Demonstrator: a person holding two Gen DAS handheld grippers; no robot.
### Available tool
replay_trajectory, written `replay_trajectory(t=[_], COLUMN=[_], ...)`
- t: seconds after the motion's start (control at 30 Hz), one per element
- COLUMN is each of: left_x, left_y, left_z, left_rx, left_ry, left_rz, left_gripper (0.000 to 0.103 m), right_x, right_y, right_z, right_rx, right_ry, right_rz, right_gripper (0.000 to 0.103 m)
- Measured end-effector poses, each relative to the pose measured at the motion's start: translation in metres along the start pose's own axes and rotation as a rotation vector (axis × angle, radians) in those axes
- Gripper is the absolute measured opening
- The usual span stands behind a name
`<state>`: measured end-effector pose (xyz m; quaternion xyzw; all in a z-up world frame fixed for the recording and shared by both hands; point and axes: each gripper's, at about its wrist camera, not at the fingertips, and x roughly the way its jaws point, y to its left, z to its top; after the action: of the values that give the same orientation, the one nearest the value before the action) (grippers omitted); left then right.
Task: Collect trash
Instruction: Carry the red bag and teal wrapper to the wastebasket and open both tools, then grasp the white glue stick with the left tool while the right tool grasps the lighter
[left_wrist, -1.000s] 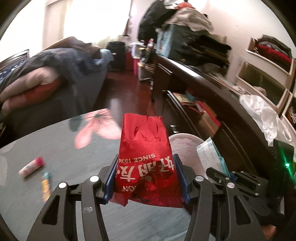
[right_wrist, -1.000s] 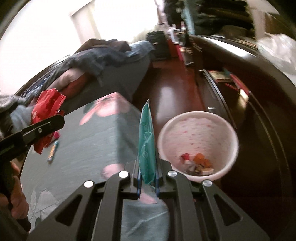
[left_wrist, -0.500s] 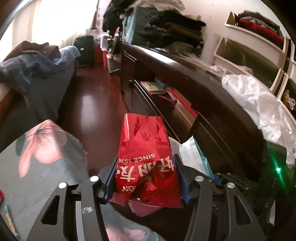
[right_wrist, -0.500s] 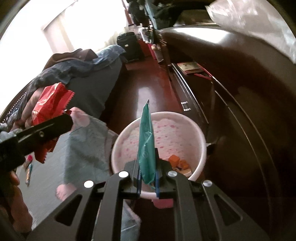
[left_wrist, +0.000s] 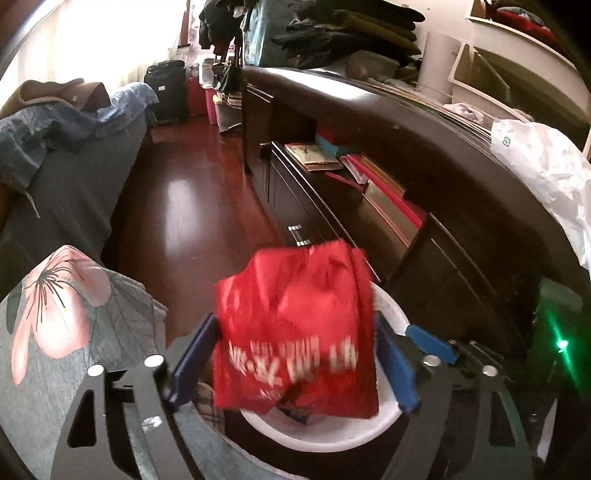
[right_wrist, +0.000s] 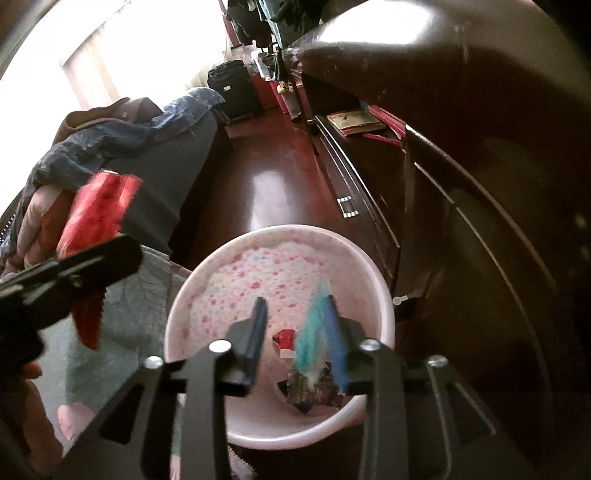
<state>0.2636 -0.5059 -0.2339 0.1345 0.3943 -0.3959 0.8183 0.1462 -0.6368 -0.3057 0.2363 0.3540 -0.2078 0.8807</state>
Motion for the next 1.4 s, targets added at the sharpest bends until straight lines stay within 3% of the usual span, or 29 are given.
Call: replay_trajectory(t=[0.23,0.47,0.77,1.13,1.4], left_x=[-0.011,-0.031,-0.082,-0.163,-0.181], left_y=[0.004,0.009,0.041,0.144,0.256], left_z=[0.006,0.004,-0.021,-0.081,-0.117], left_rx=[-0.006,-0.028,-0.069,-0.188,-0.335], left_ry=[-0.039,-0.062,-0.094,-0.13,-0.066], left_rz=[0.011,0.006,0.095,0.326,0.477], left_gripper=[0.099,0.099,0.099,0.099,0.099], right_x=[-0.002,-0.019,-0.056,-0.095,-0.099], right_y=[0.002,0.012,0.053,0.177,0.277], right_z=[-0.004,-0.009,-0.024,-0.056,-0.089], right_rx=[-0.006,-0.024,-0.085,-0.296,-0.477], right_ry=[-0.006,-0.006,-0.013,0.009,0.035], right_rz=[-0.021,-0.026,0.025,0.183,0.268], right_gripper=[0.046,0.049,0.061,0.07,0.07])
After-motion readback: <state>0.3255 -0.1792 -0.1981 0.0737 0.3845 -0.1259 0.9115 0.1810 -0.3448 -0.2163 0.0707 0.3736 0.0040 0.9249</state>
